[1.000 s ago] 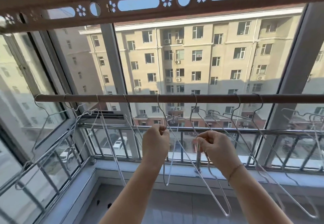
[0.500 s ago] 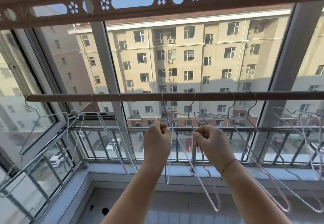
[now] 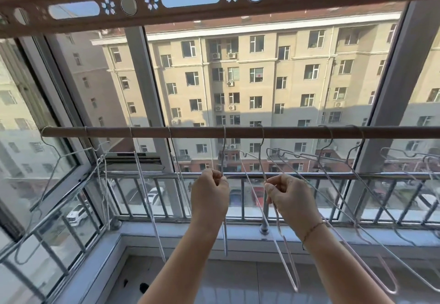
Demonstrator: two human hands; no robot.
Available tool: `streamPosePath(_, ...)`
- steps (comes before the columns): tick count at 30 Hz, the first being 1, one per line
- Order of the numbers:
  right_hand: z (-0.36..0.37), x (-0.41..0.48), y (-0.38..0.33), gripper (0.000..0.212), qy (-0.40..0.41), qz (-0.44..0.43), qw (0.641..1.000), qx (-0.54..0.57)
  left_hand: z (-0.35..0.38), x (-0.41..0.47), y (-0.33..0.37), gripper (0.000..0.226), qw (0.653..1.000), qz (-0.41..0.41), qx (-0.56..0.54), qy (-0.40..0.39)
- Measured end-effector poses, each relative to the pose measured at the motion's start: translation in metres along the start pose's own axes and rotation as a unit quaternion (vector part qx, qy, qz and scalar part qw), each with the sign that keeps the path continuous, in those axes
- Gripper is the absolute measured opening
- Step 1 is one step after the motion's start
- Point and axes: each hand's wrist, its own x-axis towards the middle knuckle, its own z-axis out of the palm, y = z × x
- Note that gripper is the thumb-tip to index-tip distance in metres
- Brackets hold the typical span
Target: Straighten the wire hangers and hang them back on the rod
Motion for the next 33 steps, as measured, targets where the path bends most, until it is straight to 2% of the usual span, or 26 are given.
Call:
streamPosePath(21, -0.002, -0.009, -0.004, 0.008, -0.017, 0.018, 1.0, 0.009, -0.002, 0.001, -0.006, 0.016, 0.998, -0.054, -0.041, 0.007)
streamPosePath(26, -0.009, -0.012, -0.006, 0.006, -0.054, 0.02, 0.998, 0.031, -0.007, -0.004, 0.001, 0.042, 0.997, -0.062, -0.037, 0.029)
streamPosePath(30, -0.03, -0.019, -0.008, 0.003, -0.08, 0.006, 0.996, 0.04, -0.006, -0.017, 0.022, 0.049, 0.994, -0.016, -0.024, 0.102)
streamPosePath(33, -0.066, -0.02, -0.007, 0.005, -0.044, -0.033, 0.998, 0.006, 0.004, -0.033, 0.053, 0.029, 0.986, 0.076, -0.04, 0.144)
